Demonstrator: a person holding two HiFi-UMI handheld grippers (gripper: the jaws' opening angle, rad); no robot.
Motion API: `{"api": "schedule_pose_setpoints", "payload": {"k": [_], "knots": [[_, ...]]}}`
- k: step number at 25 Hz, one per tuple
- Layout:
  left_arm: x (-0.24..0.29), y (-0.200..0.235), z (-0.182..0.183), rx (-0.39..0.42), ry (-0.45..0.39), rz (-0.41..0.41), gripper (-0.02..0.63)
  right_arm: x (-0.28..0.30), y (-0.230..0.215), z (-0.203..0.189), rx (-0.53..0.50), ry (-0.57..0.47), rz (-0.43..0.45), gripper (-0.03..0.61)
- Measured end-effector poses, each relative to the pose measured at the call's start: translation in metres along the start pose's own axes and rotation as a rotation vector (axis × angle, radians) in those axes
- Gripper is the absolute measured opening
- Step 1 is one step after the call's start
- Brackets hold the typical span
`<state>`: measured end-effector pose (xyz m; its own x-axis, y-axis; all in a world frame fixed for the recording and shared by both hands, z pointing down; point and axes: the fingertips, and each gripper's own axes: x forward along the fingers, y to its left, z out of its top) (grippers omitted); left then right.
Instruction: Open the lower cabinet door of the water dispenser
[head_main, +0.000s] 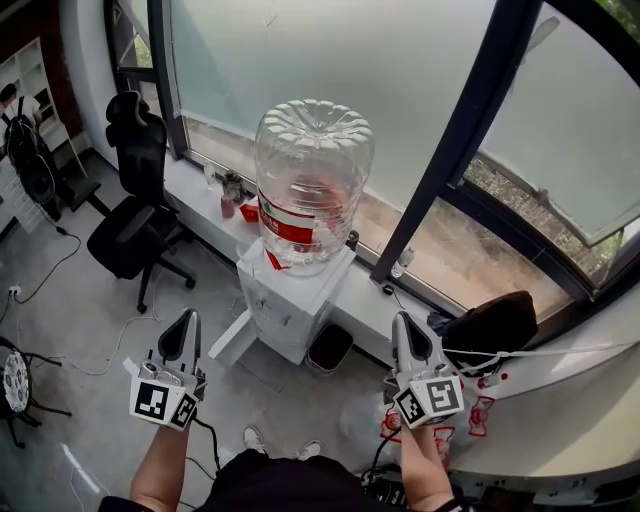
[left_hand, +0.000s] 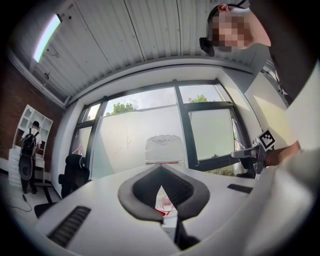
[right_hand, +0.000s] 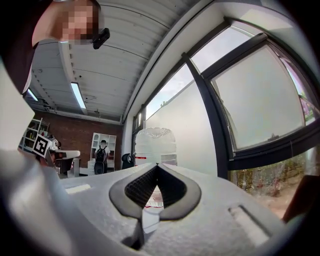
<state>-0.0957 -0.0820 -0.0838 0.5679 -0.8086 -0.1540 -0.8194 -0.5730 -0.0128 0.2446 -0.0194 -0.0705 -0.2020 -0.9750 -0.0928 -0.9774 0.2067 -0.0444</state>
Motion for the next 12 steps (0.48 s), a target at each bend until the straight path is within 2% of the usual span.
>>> {"api": "schedule_pose_setpoints", "payload": {"k": [7,12], "knots": [[-0.013,0.003,0.012,-0.001,-0.007,0.043,0.006,-0.025,0.004,0.017,-0.021,-0.034,-0.031,0.005],[-0.013,-0.001,0.009,-0.008,-0.012,0.039,0.006,-0.031,0.0,0.02,-0.035,-0.045,-0.062,0.005]]}}
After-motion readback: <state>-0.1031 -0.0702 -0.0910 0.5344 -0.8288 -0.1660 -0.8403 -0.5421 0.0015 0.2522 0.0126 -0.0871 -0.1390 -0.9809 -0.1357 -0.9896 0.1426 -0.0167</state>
